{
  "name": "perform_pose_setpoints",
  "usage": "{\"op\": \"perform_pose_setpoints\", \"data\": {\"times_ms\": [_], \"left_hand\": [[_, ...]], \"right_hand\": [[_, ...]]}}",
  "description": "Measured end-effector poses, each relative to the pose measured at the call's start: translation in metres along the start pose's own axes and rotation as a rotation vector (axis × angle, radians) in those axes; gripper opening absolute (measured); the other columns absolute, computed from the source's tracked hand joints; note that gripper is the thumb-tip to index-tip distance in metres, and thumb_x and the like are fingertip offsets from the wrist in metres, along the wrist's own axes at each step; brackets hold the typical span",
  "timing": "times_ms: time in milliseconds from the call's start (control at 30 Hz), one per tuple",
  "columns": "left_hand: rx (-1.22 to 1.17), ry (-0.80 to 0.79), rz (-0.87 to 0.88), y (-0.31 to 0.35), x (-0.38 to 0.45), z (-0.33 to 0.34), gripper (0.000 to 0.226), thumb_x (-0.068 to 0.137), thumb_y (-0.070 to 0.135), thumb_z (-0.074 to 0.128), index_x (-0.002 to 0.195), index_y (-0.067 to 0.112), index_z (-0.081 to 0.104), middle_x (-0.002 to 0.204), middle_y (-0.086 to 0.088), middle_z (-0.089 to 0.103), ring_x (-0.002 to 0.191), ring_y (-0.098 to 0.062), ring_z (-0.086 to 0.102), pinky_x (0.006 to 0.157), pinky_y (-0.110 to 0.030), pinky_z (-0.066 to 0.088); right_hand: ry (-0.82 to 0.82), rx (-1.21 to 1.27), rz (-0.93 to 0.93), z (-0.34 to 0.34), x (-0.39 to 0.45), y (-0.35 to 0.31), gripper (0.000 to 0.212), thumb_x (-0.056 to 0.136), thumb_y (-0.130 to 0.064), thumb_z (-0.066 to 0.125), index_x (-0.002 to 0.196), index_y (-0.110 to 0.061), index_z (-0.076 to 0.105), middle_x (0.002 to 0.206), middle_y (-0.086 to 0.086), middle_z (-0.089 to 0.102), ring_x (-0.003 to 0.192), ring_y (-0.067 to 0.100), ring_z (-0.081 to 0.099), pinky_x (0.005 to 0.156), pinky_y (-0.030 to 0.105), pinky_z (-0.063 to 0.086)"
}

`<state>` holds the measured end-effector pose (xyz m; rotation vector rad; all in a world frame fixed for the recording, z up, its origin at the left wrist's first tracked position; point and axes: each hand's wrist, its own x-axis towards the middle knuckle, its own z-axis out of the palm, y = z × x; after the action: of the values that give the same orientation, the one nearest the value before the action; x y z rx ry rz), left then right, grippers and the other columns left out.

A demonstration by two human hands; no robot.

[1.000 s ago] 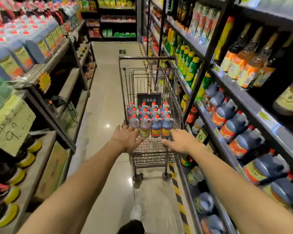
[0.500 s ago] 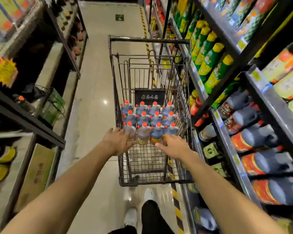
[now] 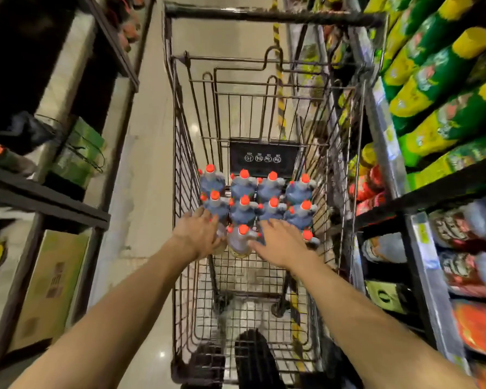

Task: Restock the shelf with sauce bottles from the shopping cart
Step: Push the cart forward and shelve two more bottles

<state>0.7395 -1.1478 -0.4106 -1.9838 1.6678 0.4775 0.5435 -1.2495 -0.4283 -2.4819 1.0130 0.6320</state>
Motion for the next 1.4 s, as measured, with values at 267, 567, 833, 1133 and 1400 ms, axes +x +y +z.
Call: {"op": "perform_pose_setpoints", "data": {"times_ms": [267,567,833,1133,1400], "left_hand": [[0.048,-0.116,0.020,-0.006,0.052,0.020,0.064,0.101,0.047,0.045,0.154,0.015,0.030,0.163,-0.011,0.032,0.153,-0.028,0.023,0.123,-0.046,0.020],[-0.020,-0.123,0.010,0.002,0.074,0.040,0.031,0.096,0.026,0.057,0.126,0.017,0.058,0.128,-0.004,0.066,0.122,-0.026,0.061,0.099,-0.035,0.046],[-0.089,-0.177,0.080,0.010,0.047,0.034,0.033,0.104,0.028,0.042,0.131,0.014,0.054,0.126,-0.008,0.066,0.113,-0.029,0.067,0.092,-0.037,0.052],[-0.066,-0.222,0.181,0.051,0.002,0.030,0.033,0.105,0.029,0.046,0.134,0.014,0.051,0.109,-0.008,0.062,0.097,-0.025,0.063,0.079,-0.035,0.047],[-0.117,-0.202,0.249,0.090,-0.013,0.053,0.035,0.099,0.031,0.057,0.131,0.017,0.054,0.114,-0.005,0.067,0.102,-0.026,0.067,0.082,-0.034,0.048]], "right_hand": [[-0.060,-0.046,-0.056,0.025,0.070,-0.008,0.052,0.097,-0.049,0.049,0.132,-0.010,0.050,0.134,0.019,0.058,0.126,0.038,0.053,0.102,0.045,0.038],[-0.118,-0.097,-0.064,0.045,0.085,-0.026,0.037,0.098,-0.019,0.051,0.135,-0.012,0.048,0.133,0.013,0.065,0.121,0.035,0.063,0.091,0.040,0.049],[-0.070,-0.282,-0.213,0.058,0.057,-0.025,0.038,0.098,-0.024,0.056,0.135,-0.013,0.054,0.127,0.009,0.069,0.121,0.029,0.060,0.111,0.036,0.029],[-0.149,-0.152,-0.106,0.061,-0.014,-0.004,0.038,0.100,-0.021,0.055,0.137,-0.012,0.050,0.128,0.010,0.067,0.117,0.031,0.064,0.093,0.039,0.049],[-0.161,0.149,0.030,0.073,-0.048,0.029,0.041,0.095,-0.021,0.061,0.136,-0.022,0.057,0.134,0.004,0.063,0.123,0.027,0.060,0.100,0.037,0.048]]}}
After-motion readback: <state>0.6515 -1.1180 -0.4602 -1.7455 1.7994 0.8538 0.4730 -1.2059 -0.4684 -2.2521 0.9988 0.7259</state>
